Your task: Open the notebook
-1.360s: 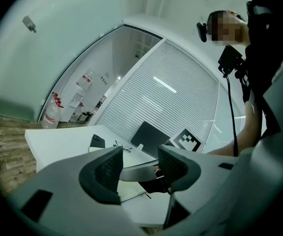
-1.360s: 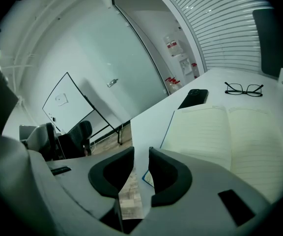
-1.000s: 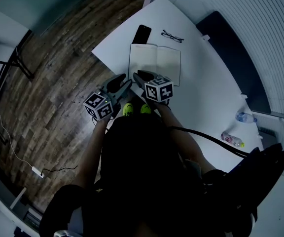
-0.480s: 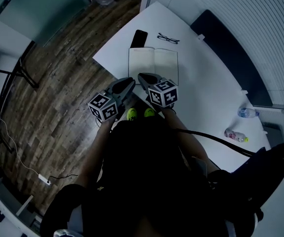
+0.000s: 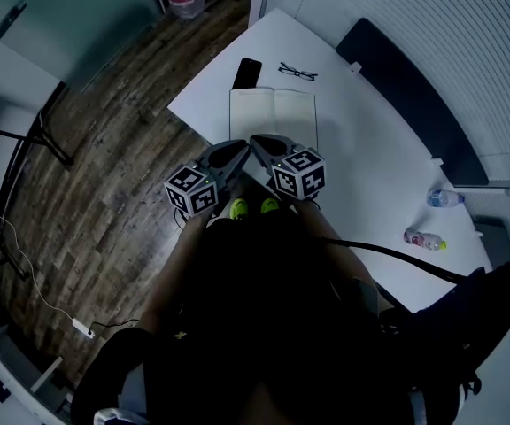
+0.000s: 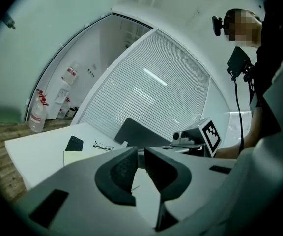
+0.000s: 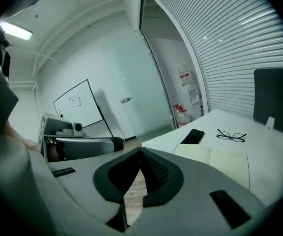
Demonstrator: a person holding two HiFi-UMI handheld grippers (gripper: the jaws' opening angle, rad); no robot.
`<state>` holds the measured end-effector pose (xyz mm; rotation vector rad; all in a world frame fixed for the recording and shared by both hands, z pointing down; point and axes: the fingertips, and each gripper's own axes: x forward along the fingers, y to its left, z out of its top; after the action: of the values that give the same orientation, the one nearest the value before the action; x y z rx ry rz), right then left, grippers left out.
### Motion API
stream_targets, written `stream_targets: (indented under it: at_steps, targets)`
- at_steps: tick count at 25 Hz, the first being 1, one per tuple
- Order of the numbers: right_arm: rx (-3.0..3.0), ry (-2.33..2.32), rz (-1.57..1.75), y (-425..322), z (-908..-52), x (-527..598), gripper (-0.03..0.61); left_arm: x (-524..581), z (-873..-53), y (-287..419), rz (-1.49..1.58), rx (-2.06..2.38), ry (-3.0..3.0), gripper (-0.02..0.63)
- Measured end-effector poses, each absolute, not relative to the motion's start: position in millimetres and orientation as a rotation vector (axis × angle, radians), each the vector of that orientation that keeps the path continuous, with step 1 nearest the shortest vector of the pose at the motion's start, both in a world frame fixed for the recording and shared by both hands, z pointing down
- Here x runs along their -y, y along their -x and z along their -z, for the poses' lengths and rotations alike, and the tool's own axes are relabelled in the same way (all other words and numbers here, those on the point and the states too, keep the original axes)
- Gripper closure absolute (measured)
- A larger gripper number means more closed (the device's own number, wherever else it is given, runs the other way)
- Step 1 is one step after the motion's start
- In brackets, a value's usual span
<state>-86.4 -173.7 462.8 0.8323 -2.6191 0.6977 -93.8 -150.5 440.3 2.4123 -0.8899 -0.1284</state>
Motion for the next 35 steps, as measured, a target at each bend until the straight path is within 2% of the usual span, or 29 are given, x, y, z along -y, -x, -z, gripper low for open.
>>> stream_targets:
  at_steps: [20,35]
  targets:
    - [2.755,-0.880,-0.568,74.5,-414.6,153.9,0.588,133.0,-402.1,76.6,0.138,0.863,-2.517,0.600]
    - [2.797,-0.821,-0.613,32.2,-401.1,99.8,0.589,78.6,-388.0,33.5,0.149,0.939,-2.499,0.600]
